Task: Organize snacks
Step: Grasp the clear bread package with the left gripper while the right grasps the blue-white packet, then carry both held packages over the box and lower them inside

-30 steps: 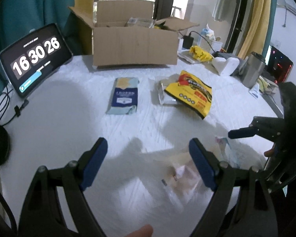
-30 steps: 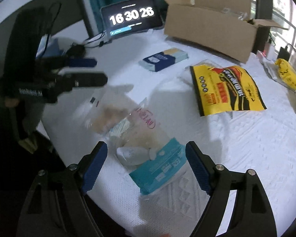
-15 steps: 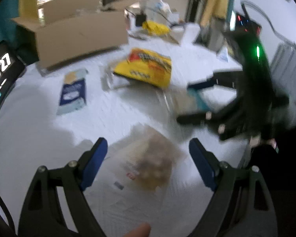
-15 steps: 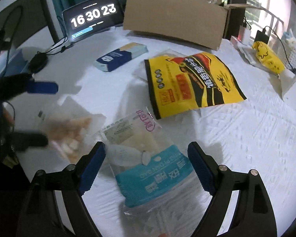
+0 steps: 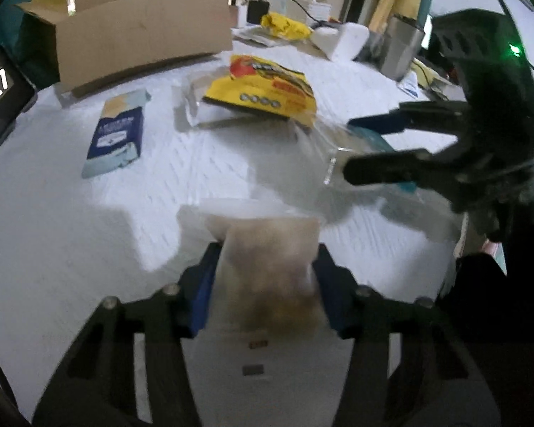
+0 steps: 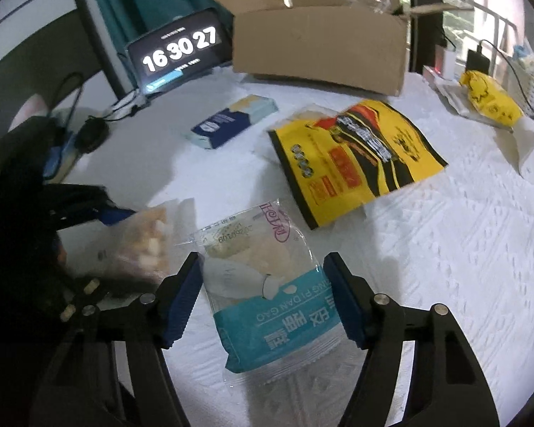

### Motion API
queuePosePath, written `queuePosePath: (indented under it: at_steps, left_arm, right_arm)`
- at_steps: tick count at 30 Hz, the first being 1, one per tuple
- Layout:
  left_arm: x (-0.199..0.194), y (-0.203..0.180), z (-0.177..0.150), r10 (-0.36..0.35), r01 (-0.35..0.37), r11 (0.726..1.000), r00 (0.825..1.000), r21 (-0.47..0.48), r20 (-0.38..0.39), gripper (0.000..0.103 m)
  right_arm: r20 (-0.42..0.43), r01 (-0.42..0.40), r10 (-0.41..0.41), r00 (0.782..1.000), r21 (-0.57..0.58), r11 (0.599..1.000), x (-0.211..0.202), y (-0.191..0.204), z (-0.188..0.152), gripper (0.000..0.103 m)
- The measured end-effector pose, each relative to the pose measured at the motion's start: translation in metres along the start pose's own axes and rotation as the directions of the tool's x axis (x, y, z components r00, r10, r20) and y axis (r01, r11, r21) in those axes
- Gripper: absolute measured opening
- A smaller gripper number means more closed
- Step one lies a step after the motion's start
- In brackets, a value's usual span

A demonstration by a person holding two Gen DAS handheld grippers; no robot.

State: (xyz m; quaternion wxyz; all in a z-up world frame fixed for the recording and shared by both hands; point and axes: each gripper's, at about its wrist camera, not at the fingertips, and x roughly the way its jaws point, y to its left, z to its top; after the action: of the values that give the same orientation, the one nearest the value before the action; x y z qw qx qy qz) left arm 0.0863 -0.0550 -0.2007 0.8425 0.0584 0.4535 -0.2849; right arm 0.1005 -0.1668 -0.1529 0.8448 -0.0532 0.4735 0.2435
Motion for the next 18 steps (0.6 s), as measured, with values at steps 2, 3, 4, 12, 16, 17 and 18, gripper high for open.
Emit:
queuePosePath:
  at_steps: [2,3,4,12,16,17,18]
  left_arm:
    - [-0.001,0.001,0.002,0.008,-0.008,1.000,1.000,-0.003,0.010,0.049]
    - [-0.003,0.002,0.004,0.013,-0.012,1.000,1.000,-0.009,0.018,0.048]
    - [-0.006,0.004,0.006,0.020,-0.020,1.000,0.999,-0.017,0.032,0.048]
    - [-0.024,0.023,0.025,0.003,0.008,0.995,0.994,-0.097,0.109,0.048]
    - [-0.033,0.035,0.038,0.027,-0.009,0.993,0.989,-0.121,0.146,0.048]
    - [-0.034,0.037,0.041,0.032,-0.013,0.992,0.988,-0.124,0.153,0.048]
    - [-0.037,0.041,0.045,0.041,-0.019,0.991,0.986,-0.129,0.164,0.048]
  right_arm:
    - [0.016,-0.014,0.014,1.000,-0.006,1.000,-0.004,0.002,0.004,0.072]
    - [0.032,-0.022,0.022,0.999,-0.009,1.000,-0.008,0.003,0.007,0.072]
    - [0.039,-0.027,0.028,0.999,-0.010,1.000,-0.010,0.003,0.009,0.072]
    - [0.101,-0.025,0.026,0.995,-0.003,1.000,-0.021,-0.003,0.036,0.072]
    - [0.120,-0.021,0.020,0.993,0.004,1.000,-0.021,-0.010,0.049,0.072]
    - [0.124,-0.020,0.019,0.992,0.003,1.000,-0.021,-0.011,0.053,0.072]
    - [0.132,-0.020,0.020,0.991,0.002,1.000,-0.022,-0.012,0.058,0.072]
